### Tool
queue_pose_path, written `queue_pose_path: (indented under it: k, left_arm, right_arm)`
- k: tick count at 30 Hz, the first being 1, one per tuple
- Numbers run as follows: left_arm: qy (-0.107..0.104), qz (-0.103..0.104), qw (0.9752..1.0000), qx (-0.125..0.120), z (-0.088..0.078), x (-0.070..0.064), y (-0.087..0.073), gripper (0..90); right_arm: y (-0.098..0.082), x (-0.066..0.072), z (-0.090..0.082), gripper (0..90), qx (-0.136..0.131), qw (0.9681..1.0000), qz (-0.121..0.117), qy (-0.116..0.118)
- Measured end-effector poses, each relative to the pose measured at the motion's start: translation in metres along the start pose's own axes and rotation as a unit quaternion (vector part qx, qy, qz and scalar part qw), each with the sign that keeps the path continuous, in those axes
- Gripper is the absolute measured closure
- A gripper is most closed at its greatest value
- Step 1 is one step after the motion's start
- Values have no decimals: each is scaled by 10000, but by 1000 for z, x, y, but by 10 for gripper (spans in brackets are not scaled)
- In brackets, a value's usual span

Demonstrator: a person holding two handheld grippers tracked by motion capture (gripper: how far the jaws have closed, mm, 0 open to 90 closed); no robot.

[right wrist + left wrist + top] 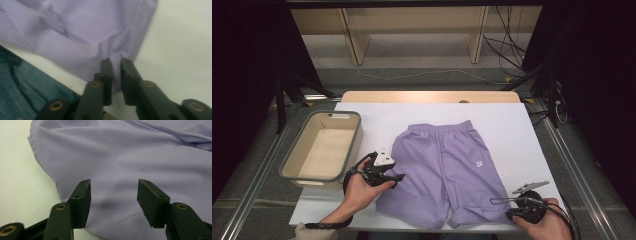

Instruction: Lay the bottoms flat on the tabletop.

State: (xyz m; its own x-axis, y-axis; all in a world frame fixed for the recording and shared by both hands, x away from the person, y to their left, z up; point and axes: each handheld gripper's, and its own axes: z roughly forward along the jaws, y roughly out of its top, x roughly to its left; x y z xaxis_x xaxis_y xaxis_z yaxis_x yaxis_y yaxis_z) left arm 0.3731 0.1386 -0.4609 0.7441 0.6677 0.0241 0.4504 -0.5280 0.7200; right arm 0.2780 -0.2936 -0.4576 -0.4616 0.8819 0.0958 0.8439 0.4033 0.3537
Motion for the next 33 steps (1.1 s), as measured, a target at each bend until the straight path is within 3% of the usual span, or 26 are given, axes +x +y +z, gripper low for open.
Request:
queue_pose_path:
  k: [5,13,20,25,26,29,31,33]
  left_arm:
    - [-10,-5,10000,6,0,0,0,449]
    - [-4,47,10000,45,1,0,0,452]
    - [-6,64,10000,53,1,-1,1,456]
    - [-11,88,9999,52,0,-1,1,459]
    - [-4,81,10000,49,0,-2,1,459]
    - [-15,97,9999,67,0,-2,1,463]
    - [-21,104,9999,76,0,-2,0,463]
    - [-21,92,9999,73,0,-3,0,464]
  right_arm:
    - [-1,-5,-2,896,-46,9999,73,126]
    - [-6,-22,-14,895,-10,9999,149,-85]
    - [-9,-31,-20,882,65,9984,16,-556]
    - [-5,-27,-24,765,133,9936,-160,-1114]
    - [-4,-26,-26,747,72,9934,-169,-1133]
    - [2,-16,-31,728,-392,9959,-198,-785]
    - [8,-6,-31,724,-636,9957,-330,-585]
    - [15,5,-27,716,-826,9958,-382,-136]
